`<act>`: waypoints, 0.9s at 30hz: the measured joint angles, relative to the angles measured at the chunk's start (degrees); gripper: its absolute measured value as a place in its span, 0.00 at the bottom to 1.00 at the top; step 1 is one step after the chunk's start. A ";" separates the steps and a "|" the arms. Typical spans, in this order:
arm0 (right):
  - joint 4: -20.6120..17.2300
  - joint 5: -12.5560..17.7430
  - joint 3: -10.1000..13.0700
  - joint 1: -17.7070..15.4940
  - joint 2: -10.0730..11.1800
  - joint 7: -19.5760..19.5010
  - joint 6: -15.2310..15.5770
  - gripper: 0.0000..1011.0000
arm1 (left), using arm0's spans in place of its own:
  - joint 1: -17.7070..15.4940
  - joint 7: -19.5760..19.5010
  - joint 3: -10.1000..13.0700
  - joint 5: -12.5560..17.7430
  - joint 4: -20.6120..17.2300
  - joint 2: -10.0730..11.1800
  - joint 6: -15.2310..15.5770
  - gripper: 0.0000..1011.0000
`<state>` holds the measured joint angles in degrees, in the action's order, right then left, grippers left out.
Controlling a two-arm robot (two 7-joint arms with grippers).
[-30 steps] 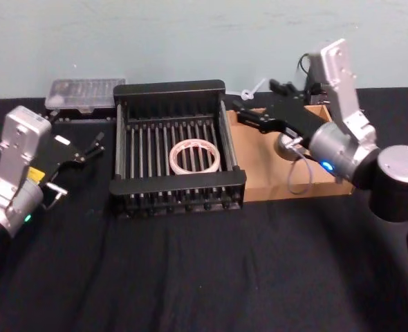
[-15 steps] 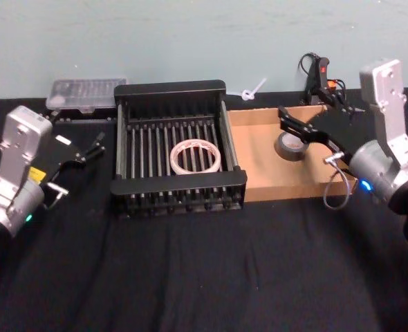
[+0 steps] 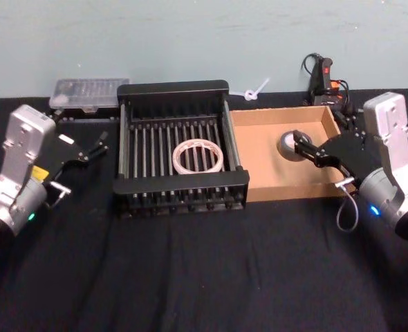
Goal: Pick up the white tape and place it into the black box , Pick up the silver tape and place it into the brown box.
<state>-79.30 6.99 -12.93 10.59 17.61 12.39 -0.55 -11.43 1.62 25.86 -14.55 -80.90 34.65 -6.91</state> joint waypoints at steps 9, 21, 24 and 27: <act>2.51 -2.28 0.61 0.09 -1.02 -0.45 -0.48 0.99 | 0.00 0.00 0.00 0.00 0.00 0.00 0.00 0.99; 2.63 -2.44 0.65 0.12 -1.07 -0.38 -0.47 0.99 | 0.00 0.00 0.00 0.00 0.00 0.00 0.00 0.99; 2.61 -2.44 0.64 0.11 -1.06 -0.36 -0.47 0.99 | 0.00 0.00 0.00 0.00 0.00 0.00 0.00 0.99; 2.59 -2.43 0.61 0.10 -1.04 -0.36 -0.47 0.99 | 0.00 0.00 0.00 0.00 0.00 0.00 0.00 0.99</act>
<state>-76.71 4.55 -12.32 10.69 16.57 12.02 -1.02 -11.43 1.62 25.86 -14.55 -80.90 34.65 -6.91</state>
